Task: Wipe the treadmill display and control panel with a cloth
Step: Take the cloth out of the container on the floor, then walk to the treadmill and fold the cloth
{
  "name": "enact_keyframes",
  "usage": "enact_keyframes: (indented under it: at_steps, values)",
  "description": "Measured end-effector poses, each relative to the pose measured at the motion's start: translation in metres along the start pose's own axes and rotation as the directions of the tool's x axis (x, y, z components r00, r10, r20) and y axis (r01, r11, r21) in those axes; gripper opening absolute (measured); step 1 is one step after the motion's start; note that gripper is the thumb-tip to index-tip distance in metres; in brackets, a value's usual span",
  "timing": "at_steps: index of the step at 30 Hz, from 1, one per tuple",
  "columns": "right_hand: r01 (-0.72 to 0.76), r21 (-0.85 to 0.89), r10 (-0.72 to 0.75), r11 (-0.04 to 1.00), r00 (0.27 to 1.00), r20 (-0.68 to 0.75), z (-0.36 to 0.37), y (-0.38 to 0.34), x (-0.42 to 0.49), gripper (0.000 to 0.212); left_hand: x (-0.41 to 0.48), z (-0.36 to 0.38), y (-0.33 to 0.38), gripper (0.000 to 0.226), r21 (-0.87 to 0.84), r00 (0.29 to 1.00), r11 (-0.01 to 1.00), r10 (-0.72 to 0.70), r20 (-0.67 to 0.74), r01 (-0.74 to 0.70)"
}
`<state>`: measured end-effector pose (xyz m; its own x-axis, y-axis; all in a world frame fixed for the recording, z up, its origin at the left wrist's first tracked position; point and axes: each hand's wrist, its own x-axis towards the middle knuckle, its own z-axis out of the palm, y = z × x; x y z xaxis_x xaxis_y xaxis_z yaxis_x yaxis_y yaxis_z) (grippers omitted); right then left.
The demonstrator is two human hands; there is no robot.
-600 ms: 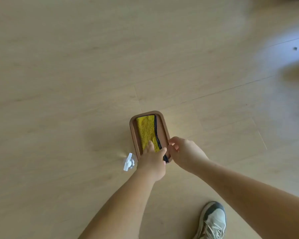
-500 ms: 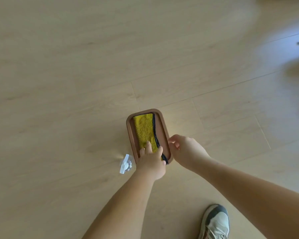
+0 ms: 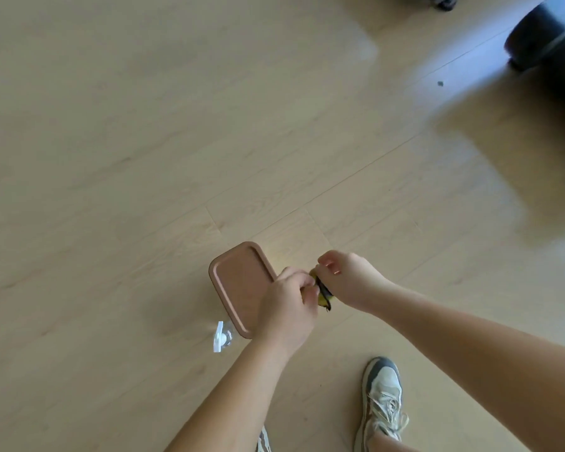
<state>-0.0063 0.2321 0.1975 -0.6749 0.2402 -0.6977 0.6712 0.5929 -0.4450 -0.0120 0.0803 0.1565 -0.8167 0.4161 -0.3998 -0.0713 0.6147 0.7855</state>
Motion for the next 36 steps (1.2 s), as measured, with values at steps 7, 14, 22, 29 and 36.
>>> enact_keyframes:
  at_steps: [7, 14, 22, 29, 36]
  values:
    - [0.007, 0.388, 0.070, 0.922, 0.981, -0.182, -0.224, 0.006, -0.203, 0.023, -0.089, -0.019, 0.279, 0.035, -0.212, 0.943, 0.954, 0.257, 0.211, -0.213]
    - [0.175, 0.703, 0.206, 0.689, 0.883, -0.422, -0.420, 0.085, -0.383, 0.026, -0.168, 0.035, 0.540, 0.040, -0.305, 0.861, 0.919, 0.354, 0.365, -0.249]
    - [0.314, 0.667, 0.238, 0.676, 0.763, -0.601, -0.555, 0.203, -0.525, 0.028, -0.199, 0.136, 0.735, 0.048, -0.276, 0.721, 0.813, 0.583, 0.375, -0.513]
    - [0.358, 0.616, 0.270, 0.702, 0.666, -0.695, -0.649, 0.284, -0.517, 0.034, -0.124, 0.219, 0.831, 0.040, -0.158, 0.492, 0.653, 0.687, 0.534, -0.741]
    - [0.323, 0.617, 0.366, 0.717, 0.579, -0.729, -0.806, 0.343, -0.439, 0.035, 0.017, 0.299, 0.960, 0.010, -0.129, 0.301, 0.519, 0.661, 0.688, -0.845]
